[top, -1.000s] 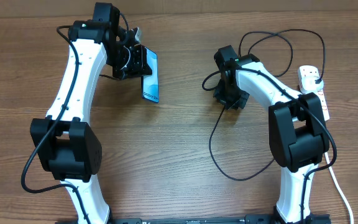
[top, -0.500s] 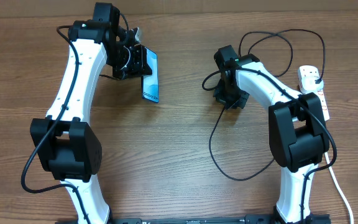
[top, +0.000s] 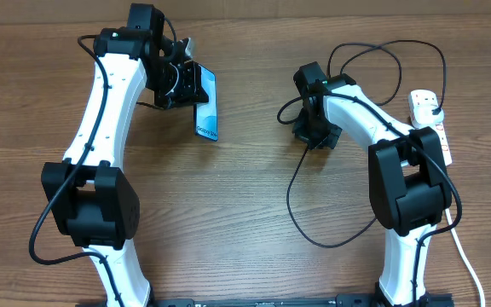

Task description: Plug charger to phone and switch on socket

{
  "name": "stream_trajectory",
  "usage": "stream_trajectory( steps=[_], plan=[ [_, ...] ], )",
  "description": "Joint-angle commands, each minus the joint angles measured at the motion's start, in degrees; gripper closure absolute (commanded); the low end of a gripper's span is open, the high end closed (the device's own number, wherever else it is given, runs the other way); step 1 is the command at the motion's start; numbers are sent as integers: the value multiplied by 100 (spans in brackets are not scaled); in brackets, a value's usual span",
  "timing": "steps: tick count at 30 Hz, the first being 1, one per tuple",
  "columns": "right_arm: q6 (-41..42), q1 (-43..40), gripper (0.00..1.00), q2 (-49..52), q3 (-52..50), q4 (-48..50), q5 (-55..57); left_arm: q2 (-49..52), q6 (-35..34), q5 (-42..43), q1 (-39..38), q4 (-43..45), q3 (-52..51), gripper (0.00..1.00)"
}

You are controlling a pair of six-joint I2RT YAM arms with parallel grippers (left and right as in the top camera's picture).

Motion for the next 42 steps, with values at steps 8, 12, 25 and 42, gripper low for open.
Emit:
stream_trajectory(
  steps=[8, 12, 25, 42],
  plan=[
    [2, 2, 92, 109, -28, 26, -44, -72, -55, 179, -37, 4, 66, 96],
    [2, 2, 96, 109, -28, 31, -46, -72, -55, 181, -37, 7, 66, 96],
    [-1366, -369, 96, -210, 533, 96, -1423, -72, 1075, 2555, -28, 586, 66, 96],
    [-3335, -149, 96, -2122, 538, -284, -3401, -72, 393, 4203, 50, 2719, 66, 96]
  ],
)
